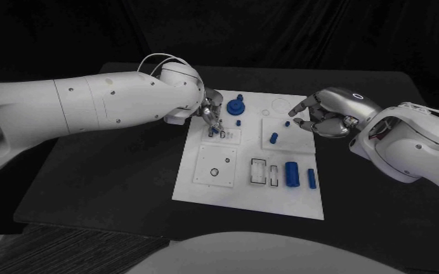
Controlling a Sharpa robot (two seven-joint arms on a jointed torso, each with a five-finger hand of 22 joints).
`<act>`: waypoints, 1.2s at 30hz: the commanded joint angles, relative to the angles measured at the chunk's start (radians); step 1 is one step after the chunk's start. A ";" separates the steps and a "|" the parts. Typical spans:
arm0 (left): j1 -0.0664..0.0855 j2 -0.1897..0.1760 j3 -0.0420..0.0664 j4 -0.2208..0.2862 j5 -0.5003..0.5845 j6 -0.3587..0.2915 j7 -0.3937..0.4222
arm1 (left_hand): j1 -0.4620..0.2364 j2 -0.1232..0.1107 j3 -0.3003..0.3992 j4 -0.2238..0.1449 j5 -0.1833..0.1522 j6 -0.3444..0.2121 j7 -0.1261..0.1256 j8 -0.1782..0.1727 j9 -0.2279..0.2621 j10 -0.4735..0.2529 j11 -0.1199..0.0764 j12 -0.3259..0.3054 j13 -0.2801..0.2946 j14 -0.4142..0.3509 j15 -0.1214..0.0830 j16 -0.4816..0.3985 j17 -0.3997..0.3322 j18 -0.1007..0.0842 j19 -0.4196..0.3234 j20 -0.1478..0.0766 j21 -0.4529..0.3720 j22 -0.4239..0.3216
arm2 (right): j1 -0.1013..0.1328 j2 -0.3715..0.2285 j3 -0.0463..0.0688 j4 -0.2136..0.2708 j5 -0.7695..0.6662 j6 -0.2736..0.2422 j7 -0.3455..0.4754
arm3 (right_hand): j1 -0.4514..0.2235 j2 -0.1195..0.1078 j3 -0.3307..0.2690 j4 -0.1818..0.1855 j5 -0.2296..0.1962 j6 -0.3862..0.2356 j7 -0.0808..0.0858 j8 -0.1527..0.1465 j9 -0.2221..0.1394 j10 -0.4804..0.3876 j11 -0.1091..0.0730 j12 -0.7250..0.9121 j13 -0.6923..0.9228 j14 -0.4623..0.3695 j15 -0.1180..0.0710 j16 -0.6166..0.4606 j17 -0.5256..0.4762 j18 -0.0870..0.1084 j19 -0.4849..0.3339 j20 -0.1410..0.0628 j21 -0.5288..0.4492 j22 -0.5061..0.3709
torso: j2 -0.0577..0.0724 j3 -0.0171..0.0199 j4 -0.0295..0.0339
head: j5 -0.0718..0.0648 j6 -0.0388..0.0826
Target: Assemble the parts on the task board
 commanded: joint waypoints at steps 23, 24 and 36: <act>-0.003 -0.022 0.000 0.037 0.163 -0.129 -0.103 | -0.043 0.015 0.007 0.012 0.009 0.001 0.006 -0.012 0.008 0.105 -0.001 0.003 0.263 0.104 0.001 0.007 0.263 0.002 0.026 0.001 -0.017 0.210 | -0.007 0.001 0.001 -0.004 0.042 -0.003 -0.018 | 0.002 0.009 0.006 0.003 0.005 0.005 0.003 0.001 0.001 0.105 0.010 -0.003 0.263 0.072 0.006 -0.005 0.097 0.012 0.045 0.008 -0.009 0.216 | -0.001 0.0012 0.0005 | 0.004 0.000; -0.003 -0.022 0.000 0.037 0.163 -0.132 -0.103 | -0.045 0.016 0.007 0.013 0.009 0.001 0.006 -0.013 0.009 0.105 -0.001 0.003 0.263 0.104 0.001 0.007 0.263 0.003 0.025 0.001 -0.019 0.209 | -0.007 0.001 0.001 -0.004 0.042 -0.004 -0.018 | 0.002 0.009 0.006 0.003 0.005 0.005 0.003 0.001 0.001 0.105 0.010 -0.003 0.263 0.072 0.006 -0.005 0.097 0.012 0.045 0.008 -0.009 0.216 | -0.001 0.0010 0.0005 | 0.004 0.000; -0.018 -0.014 0.000 0.040 0.163 -0.136 -0.105 | -0.054 0.020 0.007 0.012 -0.001 -0.008 0.009 -0.021 0.009 0.105 0.001 0.003 0.263 0.104 0.002 0.007 0.263 0.005 0.021 0.003 -0.030 0.206 | -0.007 0.001 0.001 -0.003 0.042 -0.008 -0.018 | 0.002 0.010 0.007 0.003 0.005 0.005 0.003 0.001 0.001 0.105 0.010 -0.003 0.263 0.071 0.006 -0.005 0.096 0.012 0.044 0.008 -0.010 0.215 | -0.001 0.0044 0.0014 | 0.003 0.000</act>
